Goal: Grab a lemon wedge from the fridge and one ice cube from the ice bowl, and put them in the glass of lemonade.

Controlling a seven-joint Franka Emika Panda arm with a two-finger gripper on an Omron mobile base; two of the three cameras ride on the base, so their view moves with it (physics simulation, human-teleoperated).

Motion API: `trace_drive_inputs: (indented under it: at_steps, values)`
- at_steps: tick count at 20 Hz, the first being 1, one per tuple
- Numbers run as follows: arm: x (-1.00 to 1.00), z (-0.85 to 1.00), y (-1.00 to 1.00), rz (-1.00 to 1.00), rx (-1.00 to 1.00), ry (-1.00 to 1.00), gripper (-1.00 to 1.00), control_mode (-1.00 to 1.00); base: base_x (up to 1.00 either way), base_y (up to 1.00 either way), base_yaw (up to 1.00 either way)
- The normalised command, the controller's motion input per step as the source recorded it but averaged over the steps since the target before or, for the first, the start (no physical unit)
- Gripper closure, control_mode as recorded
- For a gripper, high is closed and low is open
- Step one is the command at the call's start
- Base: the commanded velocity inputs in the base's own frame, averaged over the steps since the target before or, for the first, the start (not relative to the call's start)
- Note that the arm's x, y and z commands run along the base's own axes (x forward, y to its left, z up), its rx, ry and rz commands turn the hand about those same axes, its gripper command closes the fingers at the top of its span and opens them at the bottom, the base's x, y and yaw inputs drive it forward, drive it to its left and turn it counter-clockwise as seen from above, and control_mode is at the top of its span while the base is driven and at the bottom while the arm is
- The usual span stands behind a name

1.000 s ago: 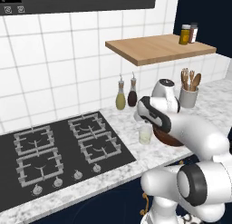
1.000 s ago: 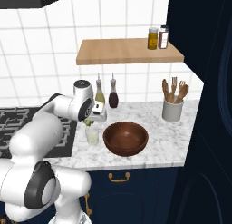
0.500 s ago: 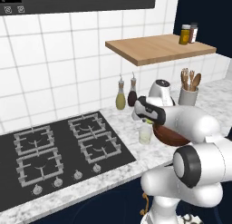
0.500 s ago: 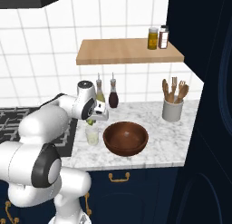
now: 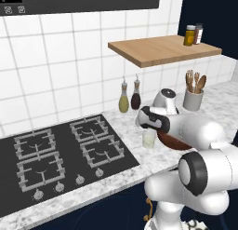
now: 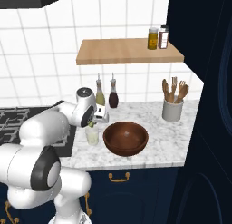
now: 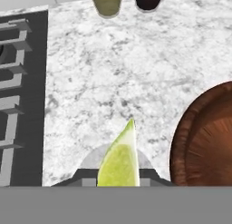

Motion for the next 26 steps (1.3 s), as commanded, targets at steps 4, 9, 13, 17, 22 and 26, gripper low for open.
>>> trace_drive_inputs:
  at_steps: [4,9,13,17,22,26]
  values:
    - [0.00,-0.04,0.00,0.00,0.00,-0.03,1.00,-1.00,0.00,0.00,0.00]
    - [0.00,0.00,0.00,0.00,0.00,0.00,-1.00,-1.00,0.00,0.00,0.00]
    - [0.00,0.00,0.00,0.00,0.00,0.00,-1.00,-1.00,0.00,0.00,0.00]
    - [0.00,0.00,0.00,0.00,0.00,0.02,-1.00,-1.00,0.00,0.00,0.00]
    - [0.00,0.00,0.00,0.00,0.00,0.02,-1.00,-1.00,0.00,0.00,0.00]
    - [0.00,0.04,-0.01,0.00,0.00,0.00,-1.00,-1.00,0.00,0.00,0.00]
